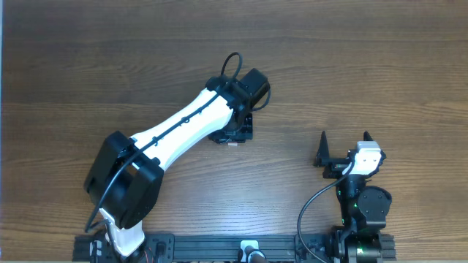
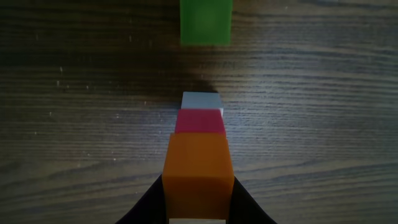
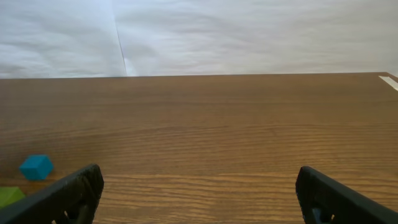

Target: Stack Cubes

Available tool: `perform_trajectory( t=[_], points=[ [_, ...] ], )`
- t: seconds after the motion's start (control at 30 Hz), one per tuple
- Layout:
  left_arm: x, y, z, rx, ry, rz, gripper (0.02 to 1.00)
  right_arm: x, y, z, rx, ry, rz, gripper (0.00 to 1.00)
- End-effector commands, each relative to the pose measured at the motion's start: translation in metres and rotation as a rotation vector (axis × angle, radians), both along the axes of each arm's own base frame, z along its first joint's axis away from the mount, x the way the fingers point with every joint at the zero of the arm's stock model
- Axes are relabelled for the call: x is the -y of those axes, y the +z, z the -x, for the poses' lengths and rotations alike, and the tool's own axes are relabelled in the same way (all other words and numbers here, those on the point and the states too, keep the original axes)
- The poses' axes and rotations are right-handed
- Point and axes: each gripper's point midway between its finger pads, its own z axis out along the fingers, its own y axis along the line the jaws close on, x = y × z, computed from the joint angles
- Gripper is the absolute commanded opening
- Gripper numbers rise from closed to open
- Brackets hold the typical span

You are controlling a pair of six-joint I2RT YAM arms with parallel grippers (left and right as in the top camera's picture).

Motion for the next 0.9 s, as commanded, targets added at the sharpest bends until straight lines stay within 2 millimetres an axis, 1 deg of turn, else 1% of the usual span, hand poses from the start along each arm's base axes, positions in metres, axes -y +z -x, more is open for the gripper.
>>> perform_trajectory(
  t=[0.03,0.17,0.27,0.9],
  points=[
    [-0.0014,-0.0044,-0.0068,0.009,0.020,-0.010,0.040,-0.0001,-0.0008,0.0001,0.005,0.003,0.001,0.991],
    [-0.0013,-0.0048,-0.0069,0.008,0.019,-0.010,0.040,-0.0001,-0.0009,0.0001,0.005,0.003,0.001,0.991],
    [-0.0013,-0.0054,-0.0068,0.007,-0.015,-0.012,0.040,-0.0001,-0.0008,0.0001,0.005,0.003,0.001,0.991],
    [-0.0019,-0.0081,-0.0060,0.000,-0.014,-0.018,0.040,-0.0001,-0.0008,0.0001,0.005,0.003,0.001,0.991]
  ],
)
